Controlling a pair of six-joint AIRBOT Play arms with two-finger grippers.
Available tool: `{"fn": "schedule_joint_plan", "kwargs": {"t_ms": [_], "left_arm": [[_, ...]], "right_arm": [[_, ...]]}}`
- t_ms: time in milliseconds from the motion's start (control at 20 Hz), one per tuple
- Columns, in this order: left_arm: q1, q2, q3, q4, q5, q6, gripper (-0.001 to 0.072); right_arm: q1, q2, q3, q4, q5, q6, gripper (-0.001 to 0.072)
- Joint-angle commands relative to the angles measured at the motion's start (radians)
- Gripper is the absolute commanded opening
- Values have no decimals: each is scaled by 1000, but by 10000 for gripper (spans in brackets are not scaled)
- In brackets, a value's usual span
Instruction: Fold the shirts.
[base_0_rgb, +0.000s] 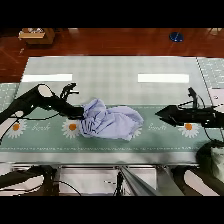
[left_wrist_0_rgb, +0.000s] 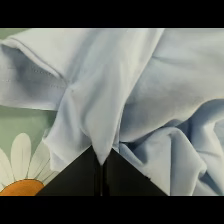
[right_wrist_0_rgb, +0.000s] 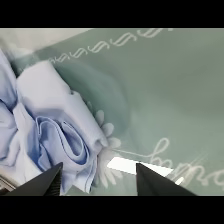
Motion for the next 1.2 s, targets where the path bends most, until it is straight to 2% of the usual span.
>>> {"fn": "schedule_joint_plan", "kwargs": {"t_ms": [0,200,450,750,800,900,1050,1150], "left_arm": [[0,0,1,0,-2,1,23],[0,0,1,0,-2,2,22],[0,0,1,0,-2,2,23],[0,0,2,0,-2,2,22],[0,0,4,0,-2,2,23],[0,1,20,0,-2,2,22],[9,21,115,0,-26,2,22],[34,69,235,1,-55,2,21]], "right_arm": [[149,0,-19,8,-167,34,524],[233,-26,-19,7,-305,87,523],[345,-130,-19,37,-333,80,517],[453,-154,-18,89,-421,70,503],[465,-154,-18,96,-422,66,359],[471,-153,-18,100,-418,66,20],[467,-110,23,96,-389,-21,24],[459,-34,96,19,-384,-24,23]]}}
